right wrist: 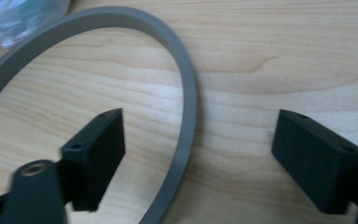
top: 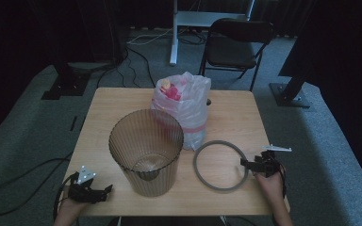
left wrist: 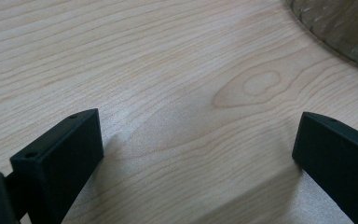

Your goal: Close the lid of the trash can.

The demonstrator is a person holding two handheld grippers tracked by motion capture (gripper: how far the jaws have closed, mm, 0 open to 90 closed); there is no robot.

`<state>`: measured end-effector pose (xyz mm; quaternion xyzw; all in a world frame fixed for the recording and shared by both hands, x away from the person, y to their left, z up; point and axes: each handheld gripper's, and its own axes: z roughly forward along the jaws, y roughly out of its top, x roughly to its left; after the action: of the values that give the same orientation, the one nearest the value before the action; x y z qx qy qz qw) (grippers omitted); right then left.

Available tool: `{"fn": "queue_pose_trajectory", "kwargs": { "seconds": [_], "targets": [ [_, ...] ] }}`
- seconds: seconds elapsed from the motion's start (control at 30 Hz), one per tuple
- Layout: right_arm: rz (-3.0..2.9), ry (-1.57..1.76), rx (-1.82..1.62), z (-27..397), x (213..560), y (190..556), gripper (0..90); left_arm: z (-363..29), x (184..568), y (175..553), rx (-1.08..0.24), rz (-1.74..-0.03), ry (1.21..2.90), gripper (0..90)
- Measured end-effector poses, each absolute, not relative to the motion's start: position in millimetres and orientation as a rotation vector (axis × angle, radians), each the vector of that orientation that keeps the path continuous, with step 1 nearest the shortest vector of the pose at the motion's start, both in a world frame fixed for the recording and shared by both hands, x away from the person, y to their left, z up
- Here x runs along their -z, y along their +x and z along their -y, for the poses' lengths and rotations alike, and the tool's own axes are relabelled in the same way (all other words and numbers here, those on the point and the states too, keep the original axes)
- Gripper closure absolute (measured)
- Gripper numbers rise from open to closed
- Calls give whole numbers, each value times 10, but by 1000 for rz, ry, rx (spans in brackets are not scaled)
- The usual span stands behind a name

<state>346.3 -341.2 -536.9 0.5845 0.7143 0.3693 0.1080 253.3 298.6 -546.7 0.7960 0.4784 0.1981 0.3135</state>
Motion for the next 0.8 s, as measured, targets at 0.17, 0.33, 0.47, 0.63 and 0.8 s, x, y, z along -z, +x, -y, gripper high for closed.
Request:
{"fn": "queue_pose_trajectory", "kwargs": {
  "seconds": [0.17,0.33,0.47,0.63,0.8],
  "targets": [
    [-2103,1698,-1006,3353,5359,3483,194,-2986,5467,2533,-522,-1261,2099,18],
    [-2112,1644,-902,3227,5355,3460,237,-2986,5467,2533,-521,-1261,2099,17],
    [-2133,1559,-768,3109,5345,3449,358,-2987,5466,2533,-521,-1260,2099,17],
    [-2149,1535,-775,3073,5323,3441,543,-2988,5466,2533,-520,-1260,2099,18],
    [-2149,1530,-760,3053,5306,3438,775,-2989,5466,2532,-519,-1260,2098,18]
  ]
}}
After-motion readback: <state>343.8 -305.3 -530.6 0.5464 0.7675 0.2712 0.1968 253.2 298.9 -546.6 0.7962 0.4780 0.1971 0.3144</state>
